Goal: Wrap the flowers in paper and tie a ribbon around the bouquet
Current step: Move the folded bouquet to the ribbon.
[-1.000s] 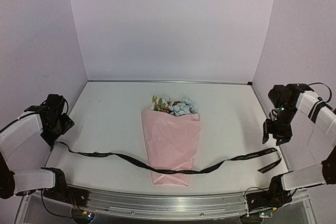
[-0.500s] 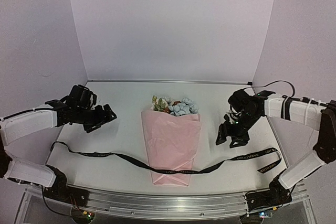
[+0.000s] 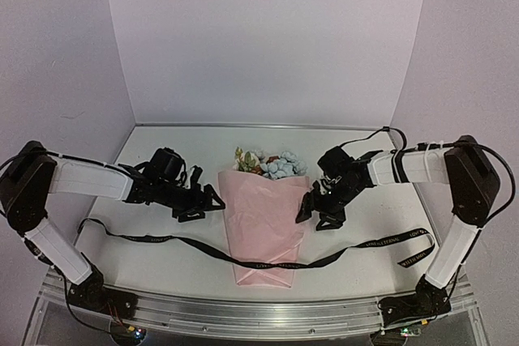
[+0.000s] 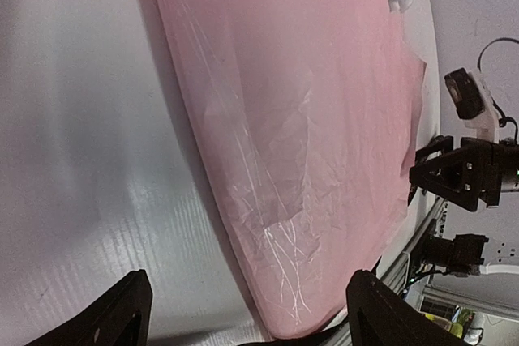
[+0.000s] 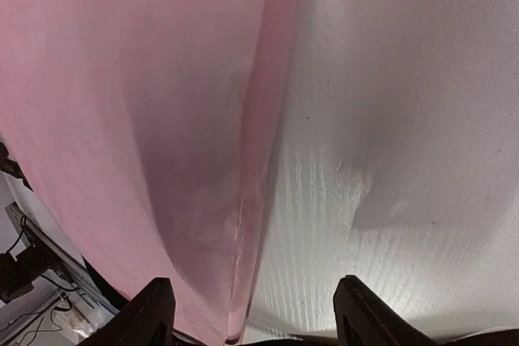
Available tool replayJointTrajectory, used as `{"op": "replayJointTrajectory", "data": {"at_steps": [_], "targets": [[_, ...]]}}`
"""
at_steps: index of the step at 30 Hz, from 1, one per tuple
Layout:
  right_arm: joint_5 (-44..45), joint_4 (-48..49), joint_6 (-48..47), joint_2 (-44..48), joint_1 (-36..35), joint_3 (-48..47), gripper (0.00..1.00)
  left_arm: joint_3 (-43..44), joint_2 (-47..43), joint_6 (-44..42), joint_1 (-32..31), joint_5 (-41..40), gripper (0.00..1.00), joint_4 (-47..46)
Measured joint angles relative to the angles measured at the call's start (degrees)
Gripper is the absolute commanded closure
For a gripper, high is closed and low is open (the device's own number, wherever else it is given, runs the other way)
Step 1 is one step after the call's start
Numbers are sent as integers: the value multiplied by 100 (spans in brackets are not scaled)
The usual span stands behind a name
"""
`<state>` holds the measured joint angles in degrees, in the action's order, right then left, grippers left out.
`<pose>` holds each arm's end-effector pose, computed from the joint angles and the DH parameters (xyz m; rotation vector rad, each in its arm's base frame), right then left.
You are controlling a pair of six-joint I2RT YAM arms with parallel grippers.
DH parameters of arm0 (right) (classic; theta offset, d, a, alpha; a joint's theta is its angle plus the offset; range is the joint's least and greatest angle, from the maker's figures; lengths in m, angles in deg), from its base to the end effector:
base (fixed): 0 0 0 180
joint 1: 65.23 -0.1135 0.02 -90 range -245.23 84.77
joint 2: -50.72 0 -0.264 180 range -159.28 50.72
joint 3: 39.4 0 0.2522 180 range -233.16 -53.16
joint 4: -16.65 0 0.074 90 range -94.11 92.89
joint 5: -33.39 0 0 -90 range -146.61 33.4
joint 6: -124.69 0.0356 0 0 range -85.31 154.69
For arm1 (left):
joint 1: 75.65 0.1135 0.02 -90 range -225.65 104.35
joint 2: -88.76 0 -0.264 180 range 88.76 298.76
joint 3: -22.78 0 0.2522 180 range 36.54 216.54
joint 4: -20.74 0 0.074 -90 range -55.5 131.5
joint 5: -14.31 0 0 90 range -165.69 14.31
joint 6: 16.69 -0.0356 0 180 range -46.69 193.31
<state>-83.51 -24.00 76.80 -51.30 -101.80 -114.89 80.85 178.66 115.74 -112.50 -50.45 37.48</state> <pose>0.2648 0.2165 0.1616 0.0004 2.9904 0.9346 0.2342 -0.1945 0.1649 0.0949 2.6516 -1.0937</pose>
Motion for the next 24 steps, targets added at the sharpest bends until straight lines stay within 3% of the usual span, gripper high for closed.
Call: {"op": "replayJointTrajectory", "data": {"at_steps": [9, 20, 24], "targets": [[-186, 699, 570, -496, 0, -2, 53, 172, 818, 157, -179, 374, 29, -607], [-316, 1233, 1033, -786, 2, -43, 97, 636, 1515, 423, -287, 621, 53, -897], [-293, 1231, 1036, -933, 6, -199, 100, 944, 1733, 431, -286, 631, 62, -841]]}}
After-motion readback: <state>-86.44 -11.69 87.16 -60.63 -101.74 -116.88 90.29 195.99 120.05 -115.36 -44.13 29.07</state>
